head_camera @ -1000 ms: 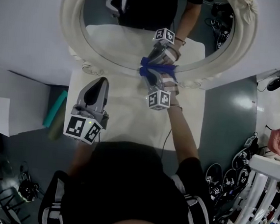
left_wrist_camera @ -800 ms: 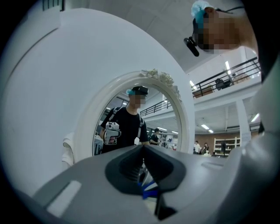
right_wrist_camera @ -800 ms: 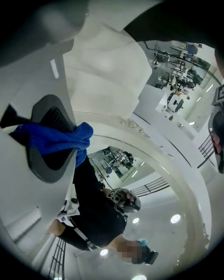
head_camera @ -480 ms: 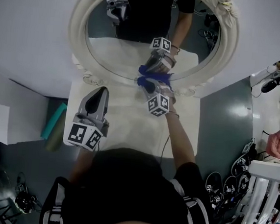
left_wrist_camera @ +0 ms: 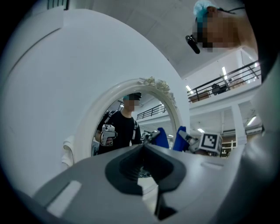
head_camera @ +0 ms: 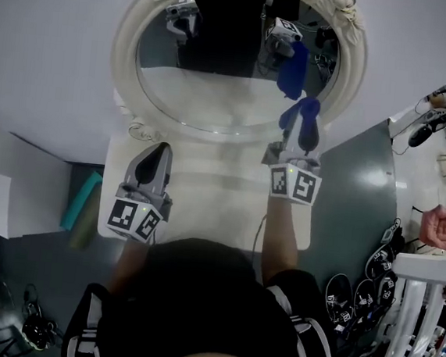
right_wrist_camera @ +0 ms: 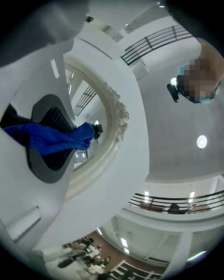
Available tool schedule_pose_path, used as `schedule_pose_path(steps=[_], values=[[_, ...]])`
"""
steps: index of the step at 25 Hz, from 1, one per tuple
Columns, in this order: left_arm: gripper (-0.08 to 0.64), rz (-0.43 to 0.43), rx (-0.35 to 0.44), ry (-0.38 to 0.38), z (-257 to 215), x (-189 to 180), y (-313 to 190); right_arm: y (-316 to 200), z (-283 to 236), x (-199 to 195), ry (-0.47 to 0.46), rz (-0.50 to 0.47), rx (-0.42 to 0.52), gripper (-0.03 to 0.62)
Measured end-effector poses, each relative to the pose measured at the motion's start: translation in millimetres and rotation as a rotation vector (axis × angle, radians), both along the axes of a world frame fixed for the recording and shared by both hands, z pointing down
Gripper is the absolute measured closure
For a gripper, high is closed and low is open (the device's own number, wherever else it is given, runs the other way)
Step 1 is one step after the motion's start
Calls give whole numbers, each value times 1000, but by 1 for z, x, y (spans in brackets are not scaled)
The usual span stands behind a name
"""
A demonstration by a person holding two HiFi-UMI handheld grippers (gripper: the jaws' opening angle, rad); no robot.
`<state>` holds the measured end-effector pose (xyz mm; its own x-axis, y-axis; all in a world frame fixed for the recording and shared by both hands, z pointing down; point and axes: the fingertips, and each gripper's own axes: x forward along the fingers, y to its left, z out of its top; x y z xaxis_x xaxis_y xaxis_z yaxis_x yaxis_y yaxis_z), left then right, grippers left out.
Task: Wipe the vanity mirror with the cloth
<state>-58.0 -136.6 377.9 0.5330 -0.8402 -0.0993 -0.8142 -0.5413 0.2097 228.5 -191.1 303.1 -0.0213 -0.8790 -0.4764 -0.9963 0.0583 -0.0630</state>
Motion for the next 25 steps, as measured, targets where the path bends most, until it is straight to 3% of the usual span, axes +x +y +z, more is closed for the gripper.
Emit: schedule_pose_path(steps=[4, 11, 16, 19, 23, 25], values=[[549, 10, -1, 1, 1, 1, 4, 1, -47, 23, 69, 155, 53, 526], [549, 21, -2, 1, 0, -1, 5, -42, -52, 31, 74, 228, -10, 526], [549, 14, -11, 1, 3, -2, 4, -58, -60, 26, 169, 246, -15, 526], [549, 16, -14, -5, 4, 0, 3, -57, -58, 18, 340, 245, -15, 526], [549, 23, -25, -7, 5, 5, 2, -58, -29, -4, 677, 218, -52, 526], [549, 30, -30, -5, 7, 8, 1, -60, 0, -11, 768, 206, -91, 526]])
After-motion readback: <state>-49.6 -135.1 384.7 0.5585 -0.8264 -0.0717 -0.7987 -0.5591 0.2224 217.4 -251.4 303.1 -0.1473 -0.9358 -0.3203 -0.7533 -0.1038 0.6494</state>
